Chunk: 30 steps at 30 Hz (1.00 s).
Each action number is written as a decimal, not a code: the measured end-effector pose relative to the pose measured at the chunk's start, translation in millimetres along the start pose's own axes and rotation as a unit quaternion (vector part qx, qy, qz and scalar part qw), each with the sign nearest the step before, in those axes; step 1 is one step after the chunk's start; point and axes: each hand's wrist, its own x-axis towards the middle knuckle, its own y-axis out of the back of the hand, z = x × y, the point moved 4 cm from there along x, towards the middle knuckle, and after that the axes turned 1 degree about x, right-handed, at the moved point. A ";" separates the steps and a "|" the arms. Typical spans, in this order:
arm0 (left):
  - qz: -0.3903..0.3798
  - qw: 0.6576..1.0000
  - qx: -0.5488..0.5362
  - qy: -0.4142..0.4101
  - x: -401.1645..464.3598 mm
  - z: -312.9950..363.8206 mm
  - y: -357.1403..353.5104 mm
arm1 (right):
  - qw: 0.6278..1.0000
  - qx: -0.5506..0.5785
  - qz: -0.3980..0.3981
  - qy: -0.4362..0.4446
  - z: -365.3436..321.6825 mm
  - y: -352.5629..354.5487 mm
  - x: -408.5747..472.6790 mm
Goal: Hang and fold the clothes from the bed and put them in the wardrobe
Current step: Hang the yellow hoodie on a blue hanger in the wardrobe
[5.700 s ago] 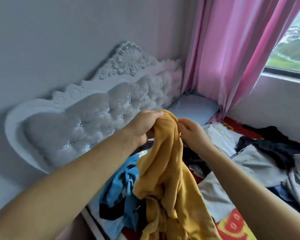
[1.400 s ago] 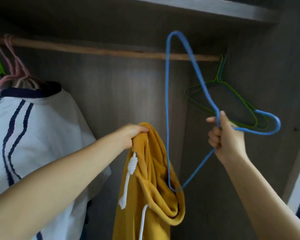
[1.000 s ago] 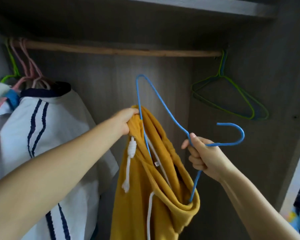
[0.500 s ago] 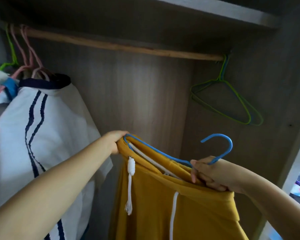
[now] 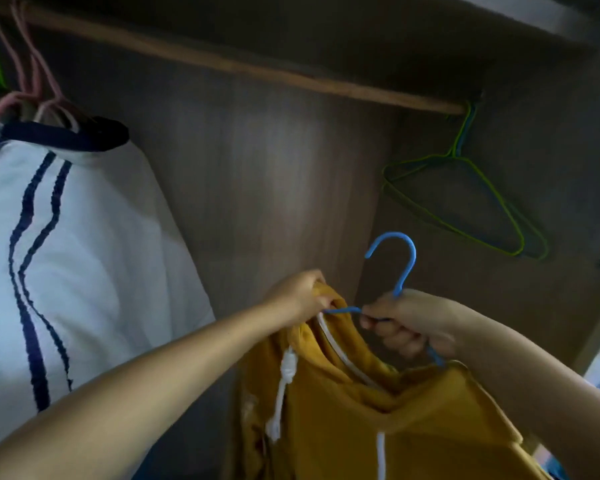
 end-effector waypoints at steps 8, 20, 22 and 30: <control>0.110 0.990 -0.011 -0.086 -40.1 -0.1 41.6 | 0.940 0.338 -0.038 0.028 -72.2 -2.2 43.9; 0.217 0.971 -0.057 0.081 -61.4 13.4 172.1 | 0.923 0.299 -0.076 0.230 -277.3 -77.4 83.0; 0.282 0.953 -0.029 0.110 -62.3 3.0 224.0 | 0.938 0.163 -0.008 0.304 -314.1 -90.2 76.7; 0.355 0.887 0.224 0.191 -74.2 -52.8 314.2 | 0.898 -0.153 0.076 0.407 -405.3 -158.3 88.9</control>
